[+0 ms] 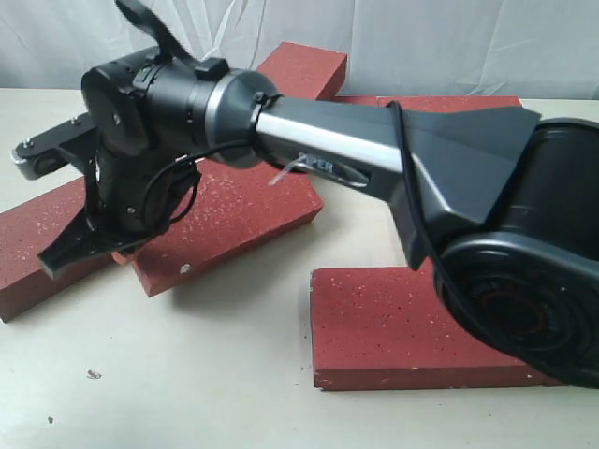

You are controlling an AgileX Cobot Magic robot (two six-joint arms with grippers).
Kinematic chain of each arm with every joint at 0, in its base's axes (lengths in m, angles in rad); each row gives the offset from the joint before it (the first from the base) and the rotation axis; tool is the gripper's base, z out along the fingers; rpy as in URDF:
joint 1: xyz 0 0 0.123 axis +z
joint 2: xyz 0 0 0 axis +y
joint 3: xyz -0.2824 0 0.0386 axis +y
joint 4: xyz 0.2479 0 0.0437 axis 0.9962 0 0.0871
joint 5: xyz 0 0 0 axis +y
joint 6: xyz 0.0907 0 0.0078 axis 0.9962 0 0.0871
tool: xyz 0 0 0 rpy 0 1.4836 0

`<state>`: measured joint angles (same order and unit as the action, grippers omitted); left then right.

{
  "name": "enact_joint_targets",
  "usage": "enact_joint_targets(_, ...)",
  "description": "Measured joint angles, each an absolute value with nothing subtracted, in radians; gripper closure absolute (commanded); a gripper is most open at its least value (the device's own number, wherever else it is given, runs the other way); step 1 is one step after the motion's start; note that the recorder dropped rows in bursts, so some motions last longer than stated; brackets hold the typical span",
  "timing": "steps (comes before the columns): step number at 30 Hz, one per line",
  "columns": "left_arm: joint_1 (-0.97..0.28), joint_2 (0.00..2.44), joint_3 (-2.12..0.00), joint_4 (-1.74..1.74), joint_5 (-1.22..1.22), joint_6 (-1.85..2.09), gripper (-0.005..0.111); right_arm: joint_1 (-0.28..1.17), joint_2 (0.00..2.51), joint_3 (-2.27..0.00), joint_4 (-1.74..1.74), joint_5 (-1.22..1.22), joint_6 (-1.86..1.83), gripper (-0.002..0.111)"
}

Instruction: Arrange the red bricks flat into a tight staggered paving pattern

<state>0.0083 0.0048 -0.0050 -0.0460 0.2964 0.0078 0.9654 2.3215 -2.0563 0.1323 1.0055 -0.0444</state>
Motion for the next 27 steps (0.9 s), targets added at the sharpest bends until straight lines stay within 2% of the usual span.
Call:
enact_joint_targets(20, 0.008, 0.005, -0.005, -0.046, 0.296, 0.008, 0.107, 0.819, 2.292, -2.056, 0.108, 0.846, 0.006, 0.109)
enact_joint_targets(27, 0.008, 0.005, -0.005, -0.046, 0.296, 0.008, 0.107, 0.818, 2.293, -2.056, 0.316, 0.81, -0.091, 0.109)
